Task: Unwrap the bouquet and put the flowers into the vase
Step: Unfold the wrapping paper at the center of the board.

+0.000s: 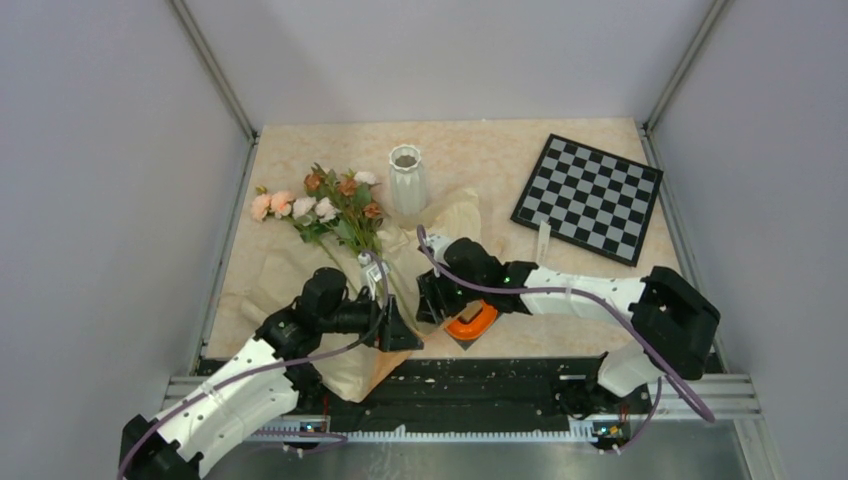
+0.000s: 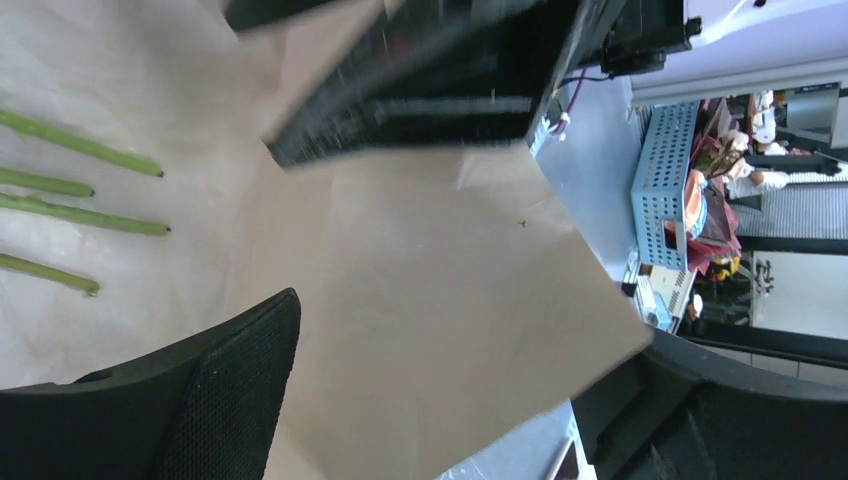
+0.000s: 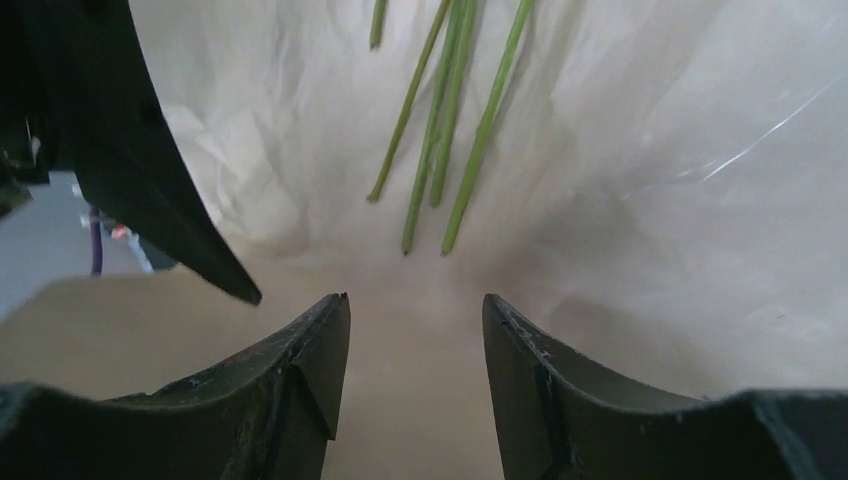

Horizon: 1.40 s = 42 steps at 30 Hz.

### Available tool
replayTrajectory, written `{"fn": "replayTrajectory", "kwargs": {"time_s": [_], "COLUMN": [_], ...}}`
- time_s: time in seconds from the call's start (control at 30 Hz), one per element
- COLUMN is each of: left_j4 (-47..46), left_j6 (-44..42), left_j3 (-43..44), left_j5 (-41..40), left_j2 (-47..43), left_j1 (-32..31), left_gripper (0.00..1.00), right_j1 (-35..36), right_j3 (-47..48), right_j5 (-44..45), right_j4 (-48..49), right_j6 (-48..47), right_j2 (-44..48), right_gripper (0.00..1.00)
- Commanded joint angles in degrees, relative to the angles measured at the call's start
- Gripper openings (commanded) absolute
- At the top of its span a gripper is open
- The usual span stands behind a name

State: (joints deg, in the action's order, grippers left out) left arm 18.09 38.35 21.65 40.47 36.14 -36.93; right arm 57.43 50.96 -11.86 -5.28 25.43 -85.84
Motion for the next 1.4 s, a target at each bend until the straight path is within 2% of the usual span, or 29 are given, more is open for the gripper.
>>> {"fn": "replayTrajectory", "kwargs": {"time_s": [0.0, 0.33, 0.73, 1.03, 1.37], "left_j4": [-2.3, -1.4, 3.7, 1.9, 2.7], "left_j6": [-0.1, 0.4, 5.0, 7.9, 7.4], "left_j3": [3.7, 6.3, 6.9, 5.7, 7.9], "left_j5": [-4.1, -17.0, -34.1, -37.0, -32.9], "left_j2": [-0.1, -5.2, 0.8, 2.8, 3.7], "left_j1": [-0.2, -0.1, 0.0, 1.6, 11.8], "left_gripper": [0.99, 0.99, 0.99, 0.99, 0.99], "right_j1": [3.3, 6.9, 13.6, 15.2, 15.6], "right_j3": [-2.1, -9.6, -17.1, -22.5, -12.0], "right_j5": [-3.9, -4.9, 0.9, 3.7, 6.5], "right_j4": [-3.2, -5.7, -12.0, -11.9, -21.0], "right_j6": [0.9, 5.3, 7.6, 10.6, 7.5], "right_j2": [3.9, 12.1, 16.3, 19.3, 20.6], "right_gripper": [0.53, 0.53, 0.52, 0.52, 0.52]}}
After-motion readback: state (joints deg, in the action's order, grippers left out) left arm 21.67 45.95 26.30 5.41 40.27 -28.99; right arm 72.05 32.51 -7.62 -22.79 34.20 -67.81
